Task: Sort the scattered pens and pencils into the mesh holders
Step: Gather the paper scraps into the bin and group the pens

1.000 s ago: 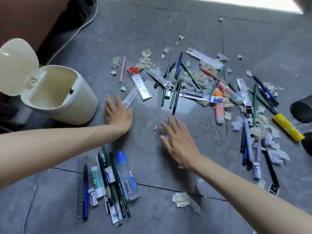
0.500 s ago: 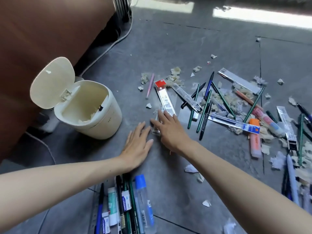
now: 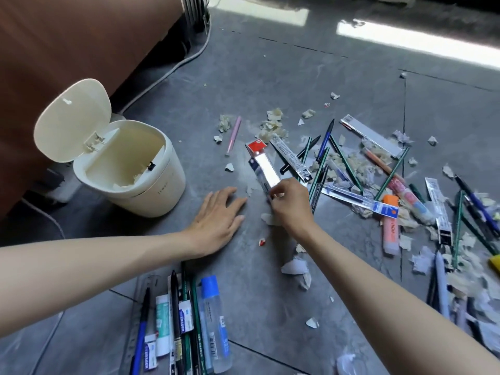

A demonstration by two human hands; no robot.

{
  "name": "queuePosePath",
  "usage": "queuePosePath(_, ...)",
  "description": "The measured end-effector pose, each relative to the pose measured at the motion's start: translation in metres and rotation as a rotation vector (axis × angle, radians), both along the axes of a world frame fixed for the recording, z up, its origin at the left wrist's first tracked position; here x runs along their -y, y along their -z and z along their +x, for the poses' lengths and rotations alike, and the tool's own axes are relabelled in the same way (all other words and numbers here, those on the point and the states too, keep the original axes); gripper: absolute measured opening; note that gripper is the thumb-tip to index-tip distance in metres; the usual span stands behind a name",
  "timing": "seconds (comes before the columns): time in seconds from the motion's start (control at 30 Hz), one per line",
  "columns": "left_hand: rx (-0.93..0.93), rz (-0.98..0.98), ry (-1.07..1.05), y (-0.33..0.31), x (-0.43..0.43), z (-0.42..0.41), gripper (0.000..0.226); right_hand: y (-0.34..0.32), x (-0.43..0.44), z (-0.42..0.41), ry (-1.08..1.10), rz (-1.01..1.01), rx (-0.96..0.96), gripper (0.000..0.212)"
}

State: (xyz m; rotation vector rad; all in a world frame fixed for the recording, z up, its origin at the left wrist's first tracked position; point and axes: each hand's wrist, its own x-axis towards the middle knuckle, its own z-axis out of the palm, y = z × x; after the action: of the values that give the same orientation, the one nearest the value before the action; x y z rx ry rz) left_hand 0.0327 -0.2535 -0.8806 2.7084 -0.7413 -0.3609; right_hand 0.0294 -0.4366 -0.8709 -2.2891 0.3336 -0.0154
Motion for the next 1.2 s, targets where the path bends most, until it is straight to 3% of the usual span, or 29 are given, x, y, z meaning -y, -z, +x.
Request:
queuePosePath(0.13, -0.132, -0.179, -0.218, -0.013, 0.017, 0.002, 0.031, -0.013, 0.001, -0.002, 0.243, 0.279, 0.008, 0.024)
queuePosePath(0.27, -0.527, -0.585, -0.514, -0.035, 0.037, 0.011, 0.015, -0.03, -0.014, -0.015, 0.084, 0.561, -0.007, 0.026)
queuePosePath(0.33, -0.587, -0.695, -0.618, -0.043, 0.04, 0.014, 0.017, -0.032, -0.024, -0.024, -0.002, 0.6, -0.01, 0.026)
queuePosePath(0.37, -0.575, -0.7, -0.672, -0.044, 0.038, 0.015, 0.019, -0.03, -0.028, -0.028, -0.033, 0.547, -0.004, 0.024)
queuePosePath(0.43, -0.512, -0.648, -0.753, -0.046, 0.031, 0.015, 0.024, -0.021, -0.029, -0.036, -0.132, 0.199, 0.003, 0.021)
queuePosePath(0.5, -0.502, -0.55, -0.744, -0.045, 0.02, 0.011, 0.023, -0.008, -0.025, -0.043, -0.297, -0.159, -0.026, 0.033)
queuePosePath(0.6, -0.627, -0.433, -0.653, -0.045, 0.004, -0.007, 0.02, 0.011, -0.02, -0.049, -0.526, -0.375, -0.106, 0.056)
queuePosePath(0.67, -0.648, -0.37, -0.667, -0.042, -0.003, -0.018, 0.043, 0.018, -0.019, -0.047, -0.549, -0.401, -0.098, 0.06)
queuePosePath(0.77, -0.456, -0.188, -0.709, -0.04, -0.005, -0.01, 0.069, 0.015, -0.021, -0.031, -0.532, -0.359, -0.09, 0.061)
queuePosePath(0.87, -0.317, -0.088, -0.638, -0.044, 0.004, 0.02, 0.053, 0.004, -0.025, -0.007, -0.569, -0.368, -0.146, 0.058)
queuePosePath(0.97, -0.182, -0.032, -0.474, -0.042, 0.011, 0.054, 0.048, -0.006, -0.03, 0.006, -0.517, -0.375, -0.04, 0.034)
queuePosePath(1.1, -0.076, 0.033, -0.316, -0.028, 0.025, 0.09, 0.048, -0.009, -0.026, 0.007, -0.27, -0.527, 0.136, 0.02)
queuePosePath(1.2, 0.031, 0.03, -0.33, -0.019, 0.037, 0.111, 0.041, -0.012, -0.011, 0.024, -0.082, -0.57, 0.071, 0.022)
